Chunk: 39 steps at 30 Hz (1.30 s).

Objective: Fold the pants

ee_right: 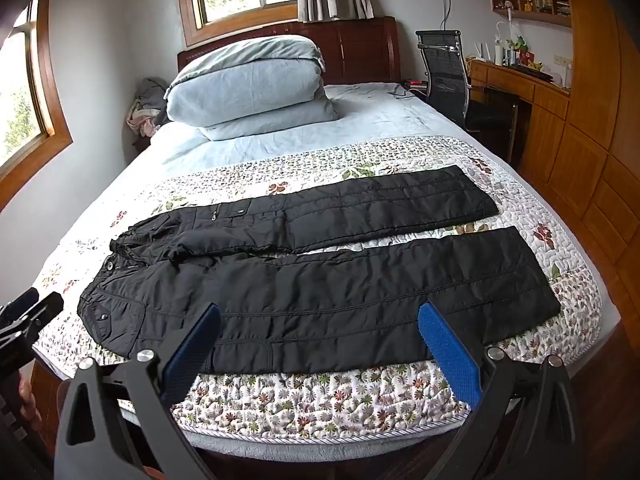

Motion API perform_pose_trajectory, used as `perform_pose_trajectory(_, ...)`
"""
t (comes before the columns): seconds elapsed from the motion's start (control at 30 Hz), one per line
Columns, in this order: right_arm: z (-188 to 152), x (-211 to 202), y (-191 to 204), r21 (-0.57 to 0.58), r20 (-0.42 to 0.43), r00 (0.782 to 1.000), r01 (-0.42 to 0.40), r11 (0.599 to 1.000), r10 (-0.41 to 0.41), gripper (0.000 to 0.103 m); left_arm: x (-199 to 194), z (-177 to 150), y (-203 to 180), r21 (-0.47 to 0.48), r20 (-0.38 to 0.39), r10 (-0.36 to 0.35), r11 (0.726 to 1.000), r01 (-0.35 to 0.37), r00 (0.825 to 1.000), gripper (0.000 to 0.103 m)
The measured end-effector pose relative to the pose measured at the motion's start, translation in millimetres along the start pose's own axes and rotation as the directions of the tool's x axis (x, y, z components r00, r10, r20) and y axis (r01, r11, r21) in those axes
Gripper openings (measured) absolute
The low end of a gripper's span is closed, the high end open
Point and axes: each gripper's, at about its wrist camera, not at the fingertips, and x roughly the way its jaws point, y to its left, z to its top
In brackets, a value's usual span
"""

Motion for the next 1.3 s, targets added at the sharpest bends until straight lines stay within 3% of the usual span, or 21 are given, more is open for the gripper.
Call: perform_pose_trajectory(1.3, 0.1, 1.6, 1.9, 0.0, 0.002, 1.0, -0.001, 1.0, 0.001, 0.1, 1.4, -1.1, 1.9, 0.001, 0.001, 0.001, 1.0, -0.001, 1.0, 0.101)
